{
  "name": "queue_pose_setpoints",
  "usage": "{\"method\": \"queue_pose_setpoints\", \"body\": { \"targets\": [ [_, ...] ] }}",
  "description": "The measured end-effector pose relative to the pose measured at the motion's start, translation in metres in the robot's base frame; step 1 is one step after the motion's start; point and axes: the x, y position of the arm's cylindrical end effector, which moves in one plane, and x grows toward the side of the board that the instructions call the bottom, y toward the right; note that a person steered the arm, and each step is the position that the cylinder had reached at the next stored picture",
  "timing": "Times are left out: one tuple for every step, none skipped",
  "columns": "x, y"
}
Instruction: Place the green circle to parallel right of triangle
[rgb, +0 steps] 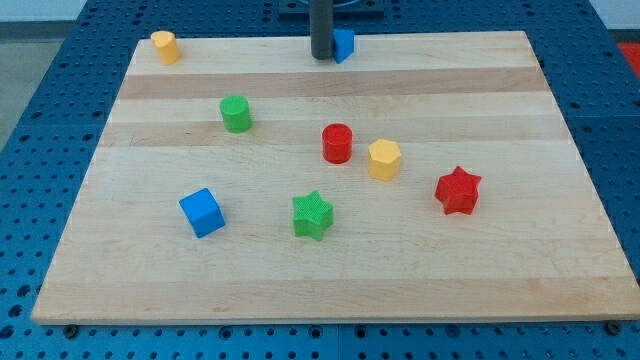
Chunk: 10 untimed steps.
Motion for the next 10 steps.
{"method": "queue_pose_setpoints", "body": {
  "targets": [
    [-0.004, 0.001],
    [-0.021, 0.003],
    [-0.024, 0.000],
    [-0.021, -0.017],
    [-0.001, -0.057],
    [0.021, -0.095],
    [0.029, -0.110],
    [0.029, -0.110],
    [0.029, -0.110],
    [0.042, -0.101]
  ]
}}
